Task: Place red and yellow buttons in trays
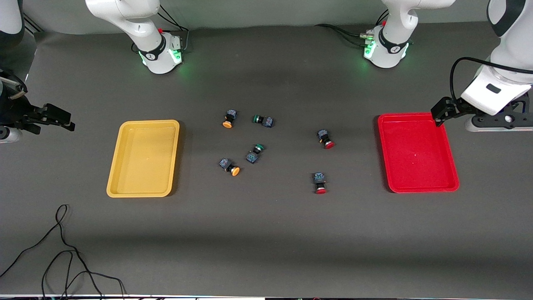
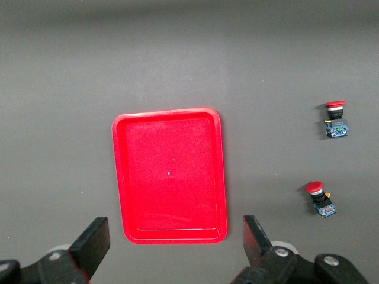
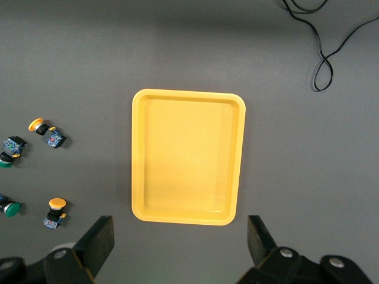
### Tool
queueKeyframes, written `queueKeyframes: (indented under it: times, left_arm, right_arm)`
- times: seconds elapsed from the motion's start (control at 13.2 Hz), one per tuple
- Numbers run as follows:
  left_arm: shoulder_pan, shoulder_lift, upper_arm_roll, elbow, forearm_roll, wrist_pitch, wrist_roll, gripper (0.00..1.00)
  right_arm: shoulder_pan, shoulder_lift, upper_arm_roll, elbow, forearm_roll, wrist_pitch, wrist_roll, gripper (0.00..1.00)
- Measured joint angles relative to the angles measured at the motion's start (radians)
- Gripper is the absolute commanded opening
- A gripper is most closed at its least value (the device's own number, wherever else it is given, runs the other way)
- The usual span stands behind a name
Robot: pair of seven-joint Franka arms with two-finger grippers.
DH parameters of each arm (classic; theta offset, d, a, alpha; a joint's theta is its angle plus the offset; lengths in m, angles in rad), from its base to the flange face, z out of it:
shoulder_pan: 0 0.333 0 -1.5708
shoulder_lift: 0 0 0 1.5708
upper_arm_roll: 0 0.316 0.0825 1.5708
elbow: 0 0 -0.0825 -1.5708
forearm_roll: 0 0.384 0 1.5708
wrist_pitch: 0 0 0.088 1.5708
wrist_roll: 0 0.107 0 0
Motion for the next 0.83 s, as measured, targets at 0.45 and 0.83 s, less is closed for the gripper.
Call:
queueKeyframes:
  times: [0.45, 0.83]
  left_arm:
    - [-0.001, 0.000, -0.001, 0.001, 0.000, 0.000, 0.000, 1.00]
    - [-0.002, 0.000, -0.002, 0.003, 0.000, -0.002, 0.000, 1.00]
  right_arm:
    - [0.000, 0.001, 0.000, 0.000, 0.000, -0.005, 0.000, 1.00]
    - [0.033, -0.001, 0.003, -0.021, 0.006, -0.051, 0.026, 1.00]
